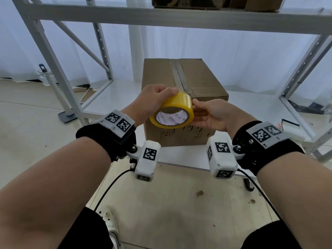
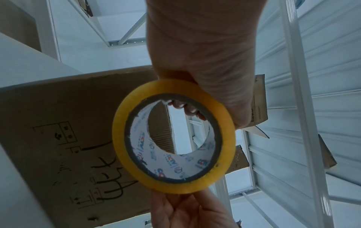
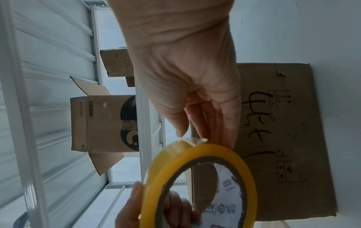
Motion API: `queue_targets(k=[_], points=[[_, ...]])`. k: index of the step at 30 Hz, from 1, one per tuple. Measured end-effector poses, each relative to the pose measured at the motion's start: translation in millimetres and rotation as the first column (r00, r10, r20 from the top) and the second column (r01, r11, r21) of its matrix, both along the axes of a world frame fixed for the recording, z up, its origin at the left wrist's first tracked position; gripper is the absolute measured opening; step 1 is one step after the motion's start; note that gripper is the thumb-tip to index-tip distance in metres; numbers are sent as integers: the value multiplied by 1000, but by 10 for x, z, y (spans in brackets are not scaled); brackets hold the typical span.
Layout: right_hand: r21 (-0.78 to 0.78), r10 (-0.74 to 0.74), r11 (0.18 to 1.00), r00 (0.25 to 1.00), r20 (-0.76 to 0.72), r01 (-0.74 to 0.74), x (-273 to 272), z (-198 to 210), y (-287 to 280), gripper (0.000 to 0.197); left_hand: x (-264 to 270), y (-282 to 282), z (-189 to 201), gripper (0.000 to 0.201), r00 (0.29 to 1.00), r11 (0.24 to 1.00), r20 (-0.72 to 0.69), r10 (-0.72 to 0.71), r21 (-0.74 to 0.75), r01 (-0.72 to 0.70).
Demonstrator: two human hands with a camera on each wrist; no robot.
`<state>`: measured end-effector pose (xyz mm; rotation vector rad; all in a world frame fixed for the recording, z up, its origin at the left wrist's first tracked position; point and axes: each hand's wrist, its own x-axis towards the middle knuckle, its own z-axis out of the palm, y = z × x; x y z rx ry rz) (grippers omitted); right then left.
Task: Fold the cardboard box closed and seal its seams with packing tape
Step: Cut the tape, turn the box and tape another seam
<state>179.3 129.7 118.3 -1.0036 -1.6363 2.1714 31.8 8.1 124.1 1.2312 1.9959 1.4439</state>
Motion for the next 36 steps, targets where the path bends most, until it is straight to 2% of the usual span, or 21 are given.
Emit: queue_targets(k=[6, 11, 15, 18, 22, 25, 28, 31, 34, 36], points=[[-57, -32, 998, 999, 18, 33, 34, 4, 8, 9, 5, 29, -44, 37, 995, 999, -88, 41, -3, -42], [-31, -21, 999, 998, 52, 22, 29, 3, -6, 7, 20, 31, -63, 38, 994, 999, -100, 46, 15, -45], [-8, -58, 998, 995, 79, 59, 12, -12, -17, 14, 12, 39, -80, 40, 993, 999, -114, 38, 27, -35], [17, -104, 995, 990, 98, 102, -1, -16, -46, 4, 0, 42, -86, 41, 990, 999, -135, 41, 28, -38], [89, -139, 988, 984, 110, 129, -31, -48, -72, 10, -24, 38, -70, 39, 980, 1000, -197, 2, -1, -2], [196, -177, 968, 981, 80, 158, -80, -88, -95, 18, -13, 31, -42, 49, 959, 992, -266, -94, -108, 67], [366, -193, 920, 975, 112, 140, -99, -94, -96, 28, 44, 37, -7, 62, 939, 978, -313, -143, -190, 85], [488, -190, 867, 973, 132, 103, -75, -56, -61, 34, 113, 55, 2, 50, 937, 965, -300, -180, -239, 109], [723, -242, 688, 959, 147, 63, -30, 42, -24, 32, 154, 60, 1, 43, 950, 956, -226, -214, -250, 156], [831, -243, 556, 960, 138, 21, -3, 94, -9, 27, 160, 50, -5, 41, 942, 953, -253, -223, -262, 155]])
